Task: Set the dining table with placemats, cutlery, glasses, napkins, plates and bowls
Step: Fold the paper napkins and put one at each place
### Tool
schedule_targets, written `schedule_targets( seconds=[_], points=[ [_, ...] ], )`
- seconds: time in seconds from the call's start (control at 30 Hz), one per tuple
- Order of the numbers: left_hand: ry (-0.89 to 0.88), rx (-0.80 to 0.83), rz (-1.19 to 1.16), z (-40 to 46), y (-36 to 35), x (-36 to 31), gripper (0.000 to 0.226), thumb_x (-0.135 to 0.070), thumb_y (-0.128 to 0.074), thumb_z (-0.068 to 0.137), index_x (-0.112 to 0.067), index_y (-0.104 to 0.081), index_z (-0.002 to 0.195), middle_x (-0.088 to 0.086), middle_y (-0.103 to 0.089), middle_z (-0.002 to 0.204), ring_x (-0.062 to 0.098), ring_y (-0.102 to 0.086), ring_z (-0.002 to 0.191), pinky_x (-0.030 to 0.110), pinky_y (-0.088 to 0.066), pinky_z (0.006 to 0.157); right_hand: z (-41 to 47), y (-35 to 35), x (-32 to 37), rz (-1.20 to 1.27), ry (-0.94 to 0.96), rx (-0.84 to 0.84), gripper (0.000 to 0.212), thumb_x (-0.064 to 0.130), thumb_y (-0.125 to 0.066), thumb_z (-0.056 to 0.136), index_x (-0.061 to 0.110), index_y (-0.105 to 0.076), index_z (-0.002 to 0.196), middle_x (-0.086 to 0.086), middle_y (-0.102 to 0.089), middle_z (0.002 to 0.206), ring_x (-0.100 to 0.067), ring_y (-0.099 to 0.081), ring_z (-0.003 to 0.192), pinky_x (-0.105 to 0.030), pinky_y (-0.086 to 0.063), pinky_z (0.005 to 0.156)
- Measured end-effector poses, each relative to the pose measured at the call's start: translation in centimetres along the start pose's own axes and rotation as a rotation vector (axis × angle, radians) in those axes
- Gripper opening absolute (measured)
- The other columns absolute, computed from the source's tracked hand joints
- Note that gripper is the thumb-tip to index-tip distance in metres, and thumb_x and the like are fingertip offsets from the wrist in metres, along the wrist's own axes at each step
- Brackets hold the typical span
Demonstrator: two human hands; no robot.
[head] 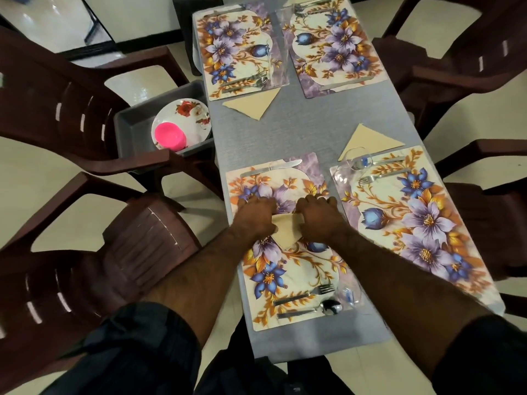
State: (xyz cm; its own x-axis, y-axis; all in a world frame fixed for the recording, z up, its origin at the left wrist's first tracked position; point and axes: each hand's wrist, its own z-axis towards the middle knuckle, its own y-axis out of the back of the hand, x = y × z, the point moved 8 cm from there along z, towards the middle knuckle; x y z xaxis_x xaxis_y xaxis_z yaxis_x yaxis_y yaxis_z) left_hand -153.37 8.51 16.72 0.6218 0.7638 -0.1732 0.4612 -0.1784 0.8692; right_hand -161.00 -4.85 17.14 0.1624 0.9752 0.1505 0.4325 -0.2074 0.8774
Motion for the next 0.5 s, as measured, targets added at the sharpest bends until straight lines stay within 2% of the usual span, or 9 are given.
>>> schedule_targets(
  seconds=[0.1,0.2,0.3,0.37,0.43,0.5],
  points=[
    [0.015,0.027,-0.032,0.0,0.5,-0.2,0.034,-0.037,-0.082,0.078,-0.029,-0.068,0.108,0.001,-0.064,0.123,0.027,-0.055,0.121,0.05,-0.034,0.106,0.5,0.6,-0.2,0.024,-0.023,0.066,0.046,0.038,-0.073,0.079,0.026,-0.061,0.122,-0.005,-0.058,0.125,-0.03,-0.055,0.119,-0.054,-0.035,0.107],
    [0.013,-0.045,-0.146,-0.1,2.0,0.1,0.017,-0.025,-0.075,0.081,-0.026,-0.07,0.098,-0.002,-0.071,0.105,0.025,-0.063,0.107,0.041,-0.038,0.095,0.8,1.8,-1.0,0.02,-0.032,0.066,0.029,0.036,-0.071,0.081,0.027,-0.07,0.108,-0.003,-0.06,0.114,-0.029,-0.059,0.112,-0.052,-0.037,0.103],
    [-0.016,-0.256,-0.163,-0.2,6.1,1.1,0.007,-0.026,-0.066,0.085,-0.026,-0.07,0.091,-0.003,-0.074,0.093,0.025,-0.066,0.095,0.043,-0.04,0.096,1.2,5.5,-1.8,-0.042,0.02,-0.187,0.02,0.035,-0.062,0.089,0.026,-0.073,0.103,-0.003,-0.066,0.104,-0.03,-0.063,0.101,-0.05,-0.041,0.095],
    [-0.053,-0.4,-0.088,-0.7,8.3,1.4,0.014,-0.029,-0.061,0.086,-0.024,-0.072,0.093,-0.001,-0.075,0.095,0.026,-0.066,0.093,0.045,-0.043,0.094,0.9,7.7,-1.7,-0.163,0.094,-0.376,0.022,0.031,-0.056,0.094,0.023,-0.072,0.106,-0.005,-0.066,0.101,-0.031,-0.061,0.096,-0.047,-0.041,0.09],
    [-0.106,-0.46,0.03,-1.5,8.3,1.1,0.018,-0.028,-0.061,0.087,-0.022,-0.073,0.098,0.002,-0.076,0.099,0.027,-0.065,0.096,0.045,-0.042,0.094,0.0,8.0,-1.3,-0.235,0.158,-0.463,0.024,0.025,-0.055,0.093,0.019,-0.069,0.112,-0.008,-0.064,0.105,-0.032,-0.059,0.098,-0.047,-0.039,0.091],
    [-0.182,-0.448,0.144,-2.5,5.8,0.5,0.022,-0.03,-0.063,0.088,-0.019,-0.073,0.104,0.004,-0.075,0.105,0.03,-0.064,0.103,0.047,-0.038,0.099,-1.1,6.4,-1.2,-0.289,0.215,-0.457,0.028,0.021,-0.054,0.089,0.017,-0.067,0.113,-0.011,-0.063,0.111,-0.035,-0.057,0.105,-0.048,-0.038,0.094]
  ],
)
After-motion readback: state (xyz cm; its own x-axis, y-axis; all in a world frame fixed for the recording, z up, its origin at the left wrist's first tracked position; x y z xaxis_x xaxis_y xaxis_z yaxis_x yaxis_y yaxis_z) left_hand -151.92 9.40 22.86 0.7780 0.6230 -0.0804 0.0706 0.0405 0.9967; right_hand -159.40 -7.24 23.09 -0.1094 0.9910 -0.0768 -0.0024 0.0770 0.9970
